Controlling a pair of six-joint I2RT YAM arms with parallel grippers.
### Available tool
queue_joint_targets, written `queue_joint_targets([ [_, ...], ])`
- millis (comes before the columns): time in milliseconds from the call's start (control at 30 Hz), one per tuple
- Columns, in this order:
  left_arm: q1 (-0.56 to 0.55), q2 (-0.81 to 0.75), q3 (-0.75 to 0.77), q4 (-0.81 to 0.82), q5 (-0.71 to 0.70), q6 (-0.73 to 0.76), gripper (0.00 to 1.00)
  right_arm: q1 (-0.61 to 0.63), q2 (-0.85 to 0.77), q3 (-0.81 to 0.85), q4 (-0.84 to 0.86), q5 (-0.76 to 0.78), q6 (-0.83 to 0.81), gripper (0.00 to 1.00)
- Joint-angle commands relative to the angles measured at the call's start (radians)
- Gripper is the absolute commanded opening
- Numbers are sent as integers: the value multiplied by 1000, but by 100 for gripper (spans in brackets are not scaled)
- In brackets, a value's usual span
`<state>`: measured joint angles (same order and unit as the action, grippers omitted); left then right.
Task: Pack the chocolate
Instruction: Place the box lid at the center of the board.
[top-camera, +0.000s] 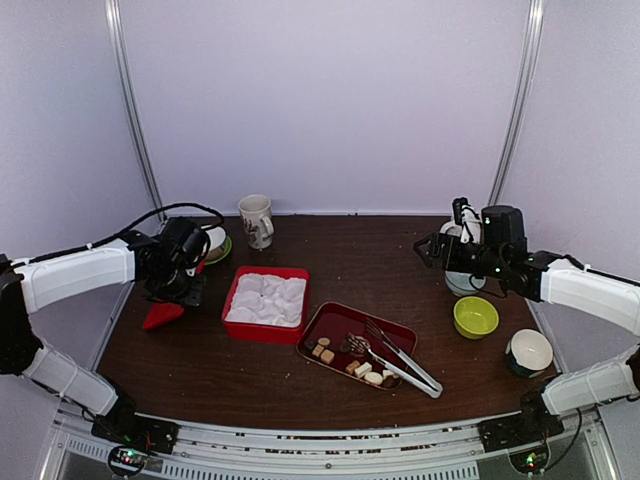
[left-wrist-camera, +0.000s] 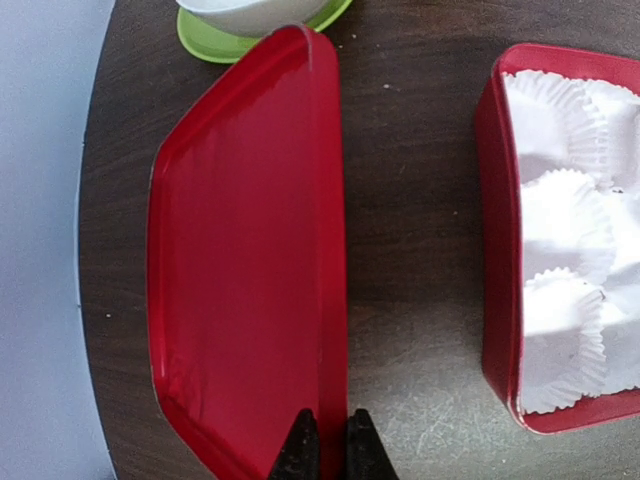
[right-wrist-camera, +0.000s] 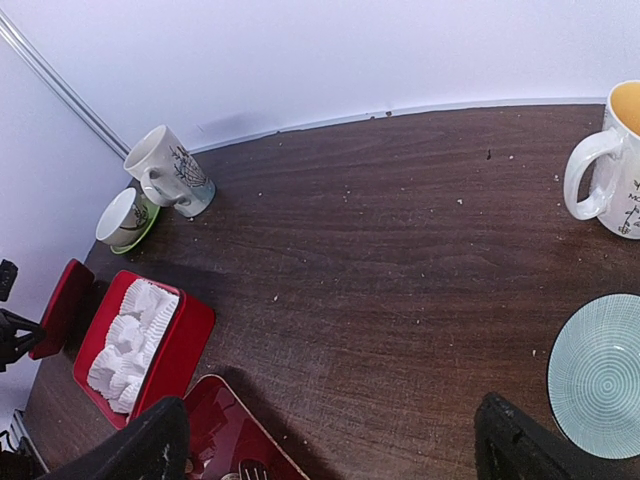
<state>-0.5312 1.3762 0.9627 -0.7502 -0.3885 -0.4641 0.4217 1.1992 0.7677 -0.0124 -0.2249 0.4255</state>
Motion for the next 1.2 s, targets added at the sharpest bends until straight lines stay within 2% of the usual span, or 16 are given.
queue_joint_targets([
  [0, -3, 8, -17, 96, 81, -20, 0, 9, -8, 15, -3, 22, -8, 100],
  [367, 0, 24, -31, 146, 173, -30, 0, 9, -5, 15, 1, 21, -10, 100],
  [800, 15, 45, -40, 154, 192, -43, 0, 9, 8, 19, 4, 12, -13, 100],
  [1167, 17, 103, -94, 252, 222, -69, 0, 9, 12, 16, -2, 12, -13, 100],
])
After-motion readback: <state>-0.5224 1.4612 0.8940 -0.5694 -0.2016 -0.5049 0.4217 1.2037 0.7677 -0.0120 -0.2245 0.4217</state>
